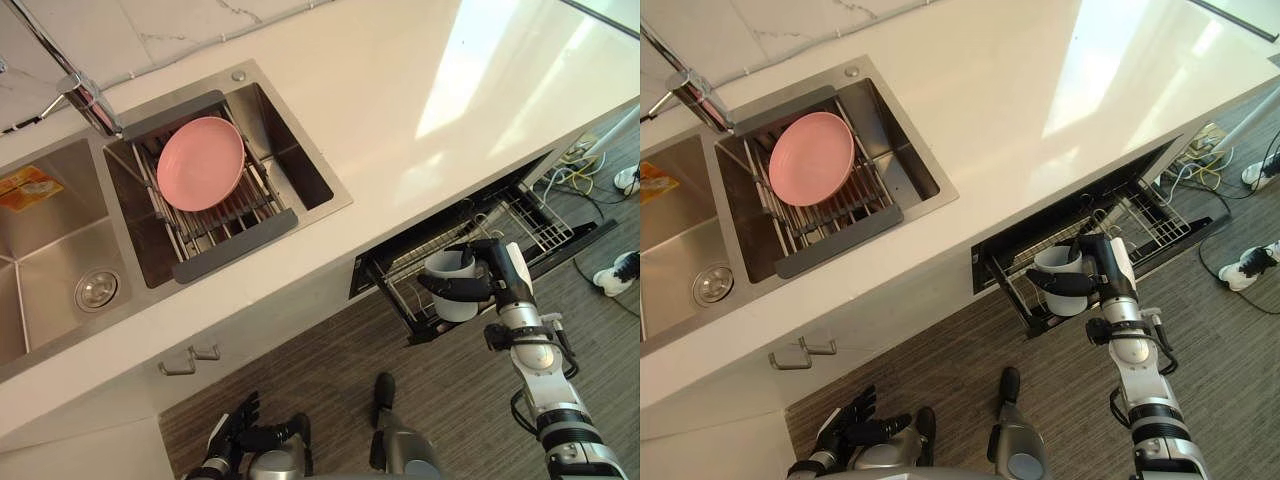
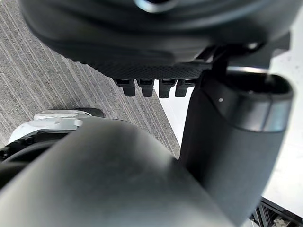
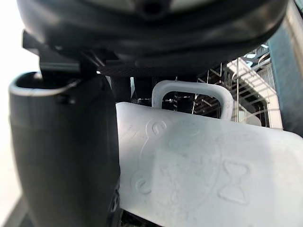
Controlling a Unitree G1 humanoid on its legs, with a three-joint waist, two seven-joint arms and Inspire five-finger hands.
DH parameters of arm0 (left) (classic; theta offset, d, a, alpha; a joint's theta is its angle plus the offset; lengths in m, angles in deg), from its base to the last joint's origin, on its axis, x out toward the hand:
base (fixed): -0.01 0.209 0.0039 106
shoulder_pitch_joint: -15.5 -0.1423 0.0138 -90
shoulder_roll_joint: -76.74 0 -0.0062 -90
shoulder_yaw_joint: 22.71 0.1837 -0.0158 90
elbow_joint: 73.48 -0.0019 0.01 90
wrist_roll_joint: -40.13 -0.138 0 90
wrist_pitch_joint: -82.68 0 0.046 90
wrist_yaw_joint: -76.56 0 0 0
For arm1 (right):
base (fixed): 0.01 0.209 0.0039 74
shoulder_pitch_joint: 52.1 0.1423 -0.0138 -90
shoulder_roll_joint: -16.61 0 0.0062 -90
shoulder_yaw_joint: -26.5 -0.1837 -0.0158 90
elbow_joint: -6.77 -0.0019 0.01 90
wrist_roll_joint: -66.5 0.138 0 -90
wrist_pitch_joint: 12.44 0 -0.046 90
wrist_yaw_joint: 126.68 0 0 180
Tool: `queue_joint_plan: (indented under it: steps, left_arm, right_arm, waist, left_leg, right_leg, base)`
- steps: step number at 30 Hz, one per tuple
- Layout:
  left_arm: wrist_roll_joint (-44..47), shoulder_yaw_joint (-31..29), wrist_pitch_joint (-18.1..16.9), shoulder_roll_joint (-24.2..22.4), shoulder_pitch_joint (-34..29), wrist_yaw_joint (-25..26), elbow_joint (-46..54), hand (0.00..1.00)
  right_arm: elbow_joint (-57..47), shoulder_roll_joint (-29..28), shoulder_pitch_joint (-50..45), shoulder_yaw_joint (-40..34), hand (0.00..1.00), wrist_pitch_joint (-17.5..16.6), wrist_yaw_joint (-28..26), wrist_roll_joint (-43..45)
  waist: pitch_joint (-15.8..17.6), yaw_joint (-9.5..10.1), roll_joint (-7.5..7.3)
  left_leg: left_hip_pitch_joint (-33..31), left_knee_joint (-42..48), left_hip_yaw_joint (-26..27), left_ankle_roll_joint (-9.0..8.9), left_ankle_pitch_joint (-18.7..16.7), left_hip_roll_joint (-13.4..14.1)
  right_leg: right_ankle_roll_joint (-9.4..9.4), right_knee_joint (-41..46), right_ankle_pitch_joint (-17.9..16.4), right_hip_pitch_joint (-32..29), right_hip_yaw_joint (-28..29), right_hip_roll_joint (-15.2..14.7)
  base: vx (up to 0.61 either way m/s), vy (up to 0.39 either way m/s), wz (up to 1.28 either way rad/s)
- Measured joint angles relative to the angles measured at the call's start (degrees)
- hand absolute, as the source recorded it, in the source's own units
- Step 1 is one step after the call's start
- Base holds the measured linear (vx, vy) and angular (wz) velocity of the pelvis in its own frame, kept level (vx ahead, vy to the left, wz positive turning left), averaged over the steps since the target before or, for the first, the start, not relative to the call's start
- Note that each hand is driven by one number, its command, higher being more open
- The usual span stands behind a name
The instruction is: Walk over to the sink, pick up the cup, carry it to the dishwasher, place the cup inside the dishwasher, then close the dishwasher door
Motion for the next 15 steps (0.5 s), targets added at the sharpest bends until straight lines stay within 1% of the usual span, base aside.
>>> queue_joint_plan:
  steps: [4,7,11,14,15]
  left_arm:
    - [0.8,1.2,0.0,0.1,0.8,0.1,0.1,1.0]
    - [0.9,1.8,-0.1,0.3,1.2,0.1,0.2,1.0]
    - [0.9,2.0,-0.1,0.4,1.4,0.0,0.3,1.0]
    - [2.0,2.3,-0.4,0.5,2.3,-0.2,0.5,1.0]
    - [2.0,2.3,-0.4,0.5,2.5,-0.2,0.5,1.0]
  right_arm:
    - [3.1,1.7,3.8,1.5,0.0,0.4,0.1,-1.9]
    - [5.7,2.0,5.6,3.0,0.0,1.8,0.7,-3.9]
    - [7.5,2.3,6.6,4.2,0.0,2.5,1.0,-4.0]
    - [10.3,2.7,9.1,4.4,0.0,3.4,1.1,-4.0]
    - [10.7,2.9,9.2,4.5,0.0,3.5,1.1,-4.1]
  waist:
    - [1.3,0.12,0.7]
    - [1.6,0.37,0.88]
    - [2.0,0.85,0.96]
    - [3.9,1.18,1.24]
    - [4.1,1.4,1.3]
  left_leg:
    - [-1.2,0.3,-0.6,0.12,0.1,-0.3]
    - [-1.3,0.3,-0.8,0.12,0.1,-0.4]
    - [-2.3,0.8,-1.0,0.14,0.1,-0.8]
    - [-3.4,1.8,-1.2,0.17,0.1,-1.2]
    - [-3.7,1.9,-1.2,0.17,0.1,-1.2]
  right_leg:
    - [0.01,0.0,0.2,-0.8,-0.3,-0.3]
    - [0.04,0.0,0.2,-0.8,-0.4,-0.4]
    - [0.26,0.0,0.3,-1.4,-0.5,-0.9]
    - [0.28,0.0,0.8,-2.0,-0.5,-1.3]
    - [0.27,0.0,0.9,-2.3,-0.4,-1.3]
  base:
    - [0.0,0.019,0.07]
    - [0.01,0.03,0.04]
    - [-0.01,0.034,0.04]
    - [-0.04,0.028,0.03]
    - [-0.04,0.02,0.01]
